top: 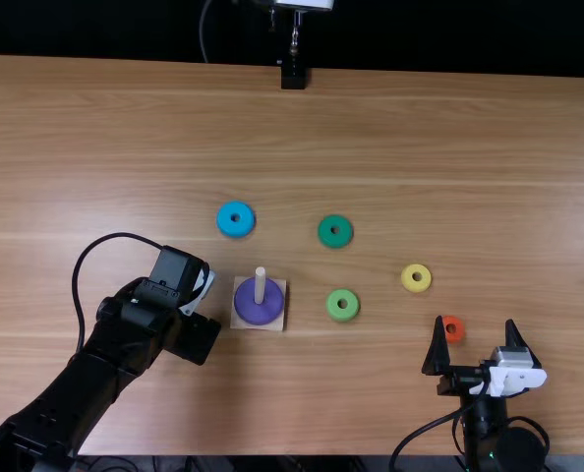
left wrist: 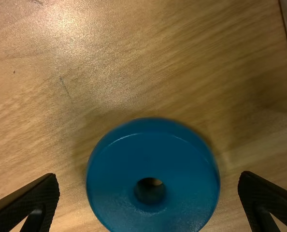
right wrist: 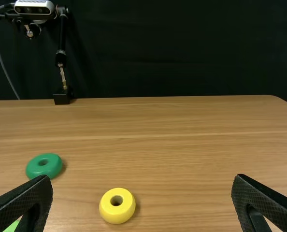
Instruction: Build the Hanoi tower: stack the rings onto the peg from bottom to top in this color order: purple, dark blue, light blue, dark green, light green, yellow, orange.
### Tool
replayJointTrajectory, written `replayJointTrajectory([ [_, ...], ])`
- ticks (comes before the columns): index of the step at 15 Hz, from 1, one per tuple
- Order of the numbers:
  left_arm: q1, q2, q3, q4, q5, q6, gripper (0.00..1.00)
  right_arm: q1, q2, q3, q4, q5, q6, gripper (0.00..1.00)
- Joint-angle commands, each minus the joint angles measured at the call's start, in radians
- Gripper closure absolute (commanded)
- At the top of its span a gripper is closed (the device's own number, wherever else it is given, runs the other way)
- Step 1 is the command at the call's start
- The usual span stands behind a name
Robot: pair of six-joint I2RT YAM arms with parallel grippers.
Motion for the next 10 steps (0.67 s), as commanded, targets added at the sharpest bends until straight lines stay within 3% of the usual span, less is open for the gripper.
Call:
replayJointTrajectory([
  [1, 0.004, 0.021, -0.024, -0.002, 0.003, 0.007, 0.00, -0.007, -0.001, -0.009, 0.003, 0.002, 0.004, 0.00],
  [10, 0.004, 0.045, -0.025, 0.000, 0.003, 0.007, 0.00, -0.007, -0.001, -0.009, 0.003, 0.002, 0.004, 0.00],
])
